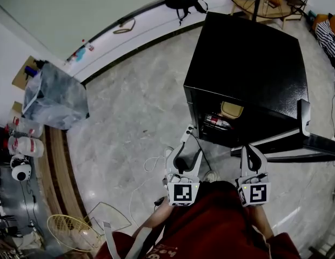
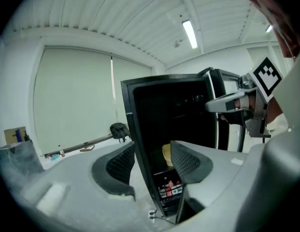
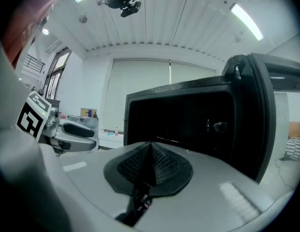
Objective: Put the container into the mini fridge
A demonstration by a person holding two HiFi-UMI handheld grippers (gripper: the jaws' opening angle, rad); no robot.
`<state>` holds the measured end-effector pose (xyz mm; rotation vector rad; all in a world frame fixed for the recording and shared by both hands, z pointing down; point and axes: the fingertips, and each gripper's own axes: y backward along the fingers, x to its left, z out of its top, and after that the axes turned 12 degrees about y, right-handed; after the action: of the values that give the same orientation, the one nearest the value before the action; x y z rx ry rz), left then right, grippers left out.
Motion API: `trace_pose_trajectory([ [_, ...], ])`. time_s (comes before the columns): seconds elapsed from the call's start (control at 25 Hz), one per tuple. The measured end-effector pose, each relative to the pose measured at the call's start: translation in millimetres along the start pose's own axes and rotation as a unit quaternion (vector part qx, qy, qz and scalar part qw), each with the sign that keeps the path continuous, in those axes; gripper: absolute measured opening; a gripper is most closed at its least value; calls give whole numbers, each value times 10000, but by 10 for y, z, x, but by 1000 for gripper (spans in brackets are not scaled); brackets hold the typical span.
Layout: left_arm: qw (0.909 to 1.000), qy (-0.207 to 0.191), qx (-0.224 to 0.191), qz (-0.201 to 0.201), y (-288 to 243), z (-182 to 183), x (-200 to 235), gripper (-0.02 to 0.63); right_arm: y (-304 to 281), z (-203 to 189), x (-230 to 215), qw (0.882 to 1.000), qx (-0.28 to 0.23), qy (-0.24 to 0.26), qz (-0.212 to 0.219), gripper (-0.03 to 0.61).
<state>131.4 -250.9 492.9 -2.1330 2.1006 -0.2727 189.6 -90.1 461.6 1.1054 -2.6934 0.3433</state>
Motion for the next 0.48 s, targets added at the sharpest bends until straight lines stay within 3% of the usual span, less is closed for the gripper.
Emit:
trace_pose_trajectory([
  [0.2, 9981, 326, -511, -56, 39, 329, 52, 241, -12, 218, -22, 9996, -221, 148, -40, 0],
  [0.48, 9977, 340, -554, -175, 56, 446, 43, 237, 27, 232, -44, 9995, -191, 206, -107, 0],
])
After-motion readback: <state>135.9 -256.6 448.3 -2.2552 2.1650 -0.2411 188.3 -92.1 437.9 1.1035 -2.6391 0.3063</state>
